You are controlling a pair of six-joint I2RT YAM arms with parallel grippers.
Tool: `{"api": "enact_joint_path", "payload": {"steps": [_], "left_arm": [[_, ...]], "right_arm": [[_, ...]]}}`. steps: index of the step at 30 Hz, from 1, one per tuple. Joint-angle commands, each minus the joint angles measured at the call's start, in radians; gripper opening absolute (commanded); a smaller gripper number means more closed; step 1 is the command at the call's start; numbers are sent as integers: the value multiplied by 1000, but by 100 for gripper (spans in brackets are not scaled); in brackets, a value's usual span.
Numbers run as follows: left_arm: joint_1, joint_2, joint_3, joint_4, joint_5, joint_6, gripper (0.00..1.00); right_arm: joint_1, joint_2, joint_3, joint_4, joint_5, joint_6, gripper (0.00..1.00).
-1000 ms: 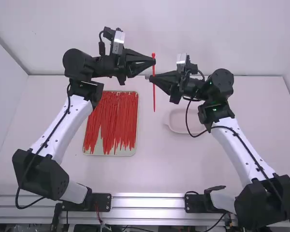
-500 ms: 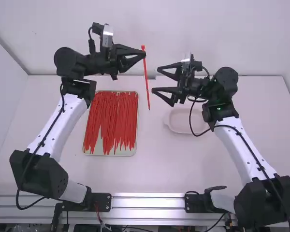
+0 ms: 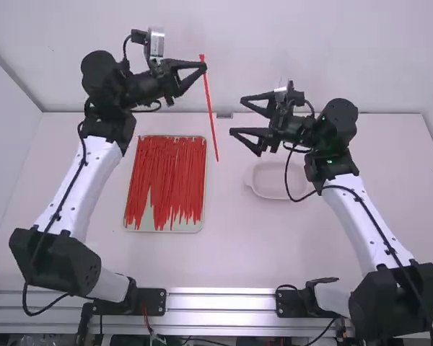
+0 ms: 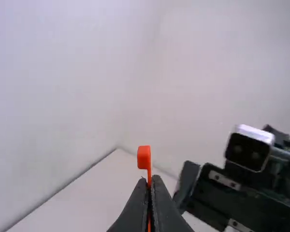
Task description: Fasten the cable tie
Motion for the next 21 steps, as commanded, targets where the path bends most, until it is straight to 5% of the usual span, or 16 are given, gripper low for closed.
{"api": "enact_joint_path", "payload": {"steps": [1,10,21], "left_arm": [[4,-2,37,-39,-110,132,2],[4,47,26,-61,-148,153,2],[30,149,26,-12,-117,-68,2]], "right_arm": [[2,8,4,3,47,-93,99],[2,8,-111,125,37,-214,99],[3,8,-267,386,36,-632,99]]}}
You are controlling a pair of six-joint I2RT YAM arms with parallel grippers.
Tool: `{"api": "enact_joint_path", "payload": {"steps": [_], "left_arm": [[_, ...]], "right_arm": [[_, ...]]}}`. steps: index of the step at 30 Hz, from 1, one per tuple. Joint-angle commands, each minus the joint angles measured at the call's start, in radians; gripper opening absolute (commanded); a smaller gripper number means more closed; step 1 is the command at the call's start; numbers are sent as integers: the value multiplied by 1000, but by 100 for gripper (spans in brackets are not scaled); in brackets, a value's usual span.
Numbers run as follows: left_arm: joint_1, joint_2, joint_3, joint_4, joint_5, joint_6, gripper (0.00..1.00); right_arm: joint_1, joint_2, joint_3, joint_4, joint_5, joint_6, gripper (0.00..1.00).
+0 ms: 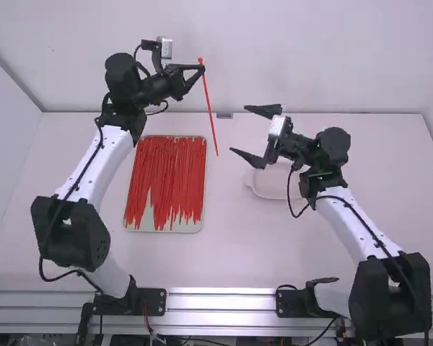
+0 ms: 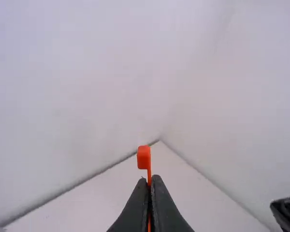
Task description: Fasten the cable tie
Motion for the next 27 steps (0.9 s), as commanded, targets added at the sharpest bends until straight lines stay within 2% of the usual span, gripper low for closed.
{"api": "enact_joint_path", "payload": {"steps": [1,4,8,14,19,24,27], "left_arm": [[16,-11,16,8,41,-101,2],[32,-11,18,24,147,-240,2],[37,-11,18,85,285,-418,2],[33,-11,18,119,420,-537,2],[33,-12,17,56,521,-597,2],[30,-12,17,-42,551,-671,2],[40,-12,17,-158,519,-669,2]], "right_arm": [[3,7,-28,10,-2,-182,99],[20,7,-58,9,-9,-333,99],[55,7,-61,3,-9,-375,99],[95,7,-61,4,-8,-444,99],[132,7,-61,14,-9,-679,99],[167,7,-61,3,-9,-745,99],[192,7,-61,5,-9,-806,99]]}}
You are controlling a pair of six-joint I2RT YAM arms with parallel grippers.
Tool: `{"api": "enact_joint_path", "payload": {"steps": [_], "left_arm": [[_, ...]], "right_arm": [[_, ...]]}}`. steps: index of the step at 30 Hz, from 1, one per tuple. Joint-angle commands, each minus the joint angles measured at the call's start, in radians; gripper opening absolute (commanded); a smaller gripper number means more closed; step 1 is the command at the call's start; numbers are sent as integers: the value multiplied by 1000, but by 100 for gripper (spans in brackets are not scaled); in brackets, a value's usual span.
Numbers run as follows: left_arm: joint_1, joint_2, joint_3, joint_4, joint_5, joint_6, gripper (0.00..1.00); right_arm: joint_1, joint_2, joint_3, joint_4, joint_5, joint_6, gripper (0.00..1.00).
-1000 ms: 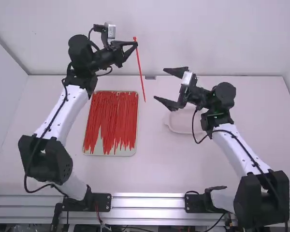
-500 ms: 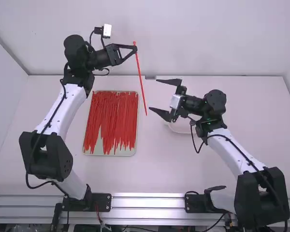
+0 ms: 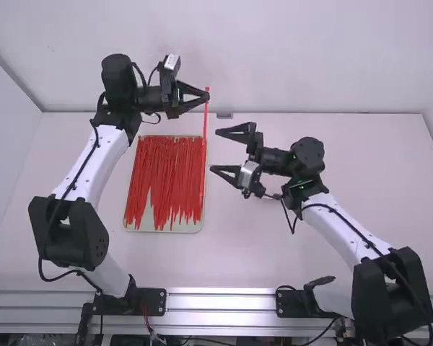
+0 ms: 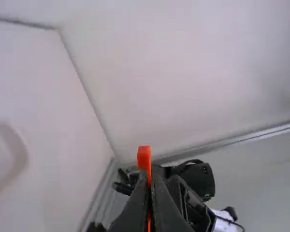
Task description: Fasten the cable tie
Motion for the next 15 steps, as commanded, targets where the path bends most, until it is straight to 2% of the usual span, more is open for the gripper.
{"api": "enact_joint_path", "payload": {"steps": [1,8,13,15], "left_arm": [[7,-14,17,-45,13,-29,2],[10,-14,17,-131,-73,-31,2],[18,-14,17,-103,-87,-72,2],[16,-14,17,-94,-84,-90,2]], "right_arm": [[18,6,-5,6,-5,-87,99],[72,5,-5,11,-25,-86,99],[74,5,-5,11,-88,-113,99],[69,4,-5,11,-117,-108,94]]}}
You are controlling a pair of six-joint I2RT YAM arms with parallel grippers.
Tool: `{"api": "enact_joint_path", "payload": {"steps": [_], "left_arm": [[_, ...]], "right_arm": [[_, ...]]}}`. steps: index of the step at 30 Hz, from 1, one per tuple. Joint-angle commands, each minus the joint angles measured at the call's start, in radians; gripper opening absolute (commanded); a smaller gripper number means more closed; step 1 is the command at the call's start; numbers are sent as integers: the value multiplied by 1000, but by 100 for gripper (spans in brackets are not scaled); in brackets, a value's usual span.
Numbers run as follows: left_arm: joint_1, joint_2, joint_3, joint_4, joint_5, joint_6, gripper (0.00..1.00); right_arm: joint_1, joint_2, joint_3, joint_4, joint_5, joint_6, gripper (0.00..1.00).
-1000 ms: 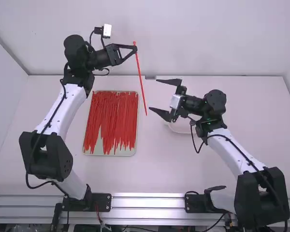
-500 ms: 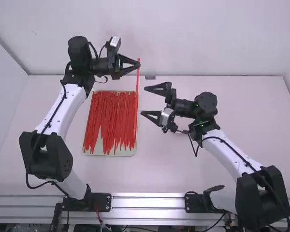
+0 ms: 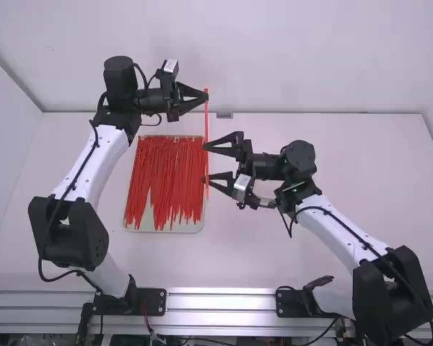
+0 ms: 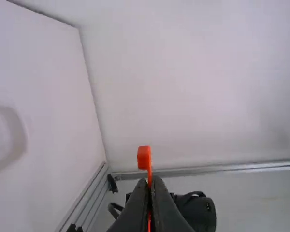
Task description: Fasten the cable tie
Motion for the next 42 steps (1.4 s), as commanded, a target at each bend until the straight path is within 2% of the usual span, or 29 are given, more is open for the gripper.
{"api": "enact_joint_path", "payload": {"steps": [1,5,6,8,9,10,18,20,21,22,25,26,27,33,34,36,41,42], "left_arm": [[12,-14,18,5,0,-23,2],[8,-14,18,4,6,-22,2],[8,-14,18,4,8,-22,2],[8,-14,18,4,20,-22,2],[8,-14,18,4,20,-22,2],[8,-14,18,-1,19,-22,2],[23,-14,17,1,7,-21,2],[27,-14,17,1,0,-21,2],[26,-14,17,1,0,-21,2],[26,-14,17,1,0,-21,2],[20,-14,17,1,0,-6,2],[21,-14,17,1,-1,3,2],[21,-14,17,-1,-1,4,2],[21,-14,17,-3,0,28,2],[19,-14,17,-6,1,31,2],[21,-14,17,-25,0,31,2],[19,-14,16,-64,0,54,2],[18,-14,16,-72,1,54,2]], "right_arm": [[-4,4,-5,5,-56,-2,88],[-4,4,-5,4,-88,-7,71],[-4,4,-5,4,-88,-6,70],[-2,4,-5,3,-87,-7,59],[-2,4,-5,3,-87,-7,59],[-2,4,-5,3,-87,-7,52],[-2,4,-5,-1,-88,-2,42],[-2,4,-5,0,-88,5,37],[-3,4,-5,-2,-88,5,31],[-3,4,-5,-2,-88,5,31],[-2,4,-5,-4,-88,14,16],[-1,4,-5,0,-87,33,3],[-2,4,-5,0,-87,35,0],[-2,4,-5,-3,-87,31,0],[-3,4,-5,-3,-83,31,7],[-3,4,-5,-4,-83,30,10],[-3,4,-5,-4,-84,27,11],[-3,4,-5,-4,-84,27,8]]}}
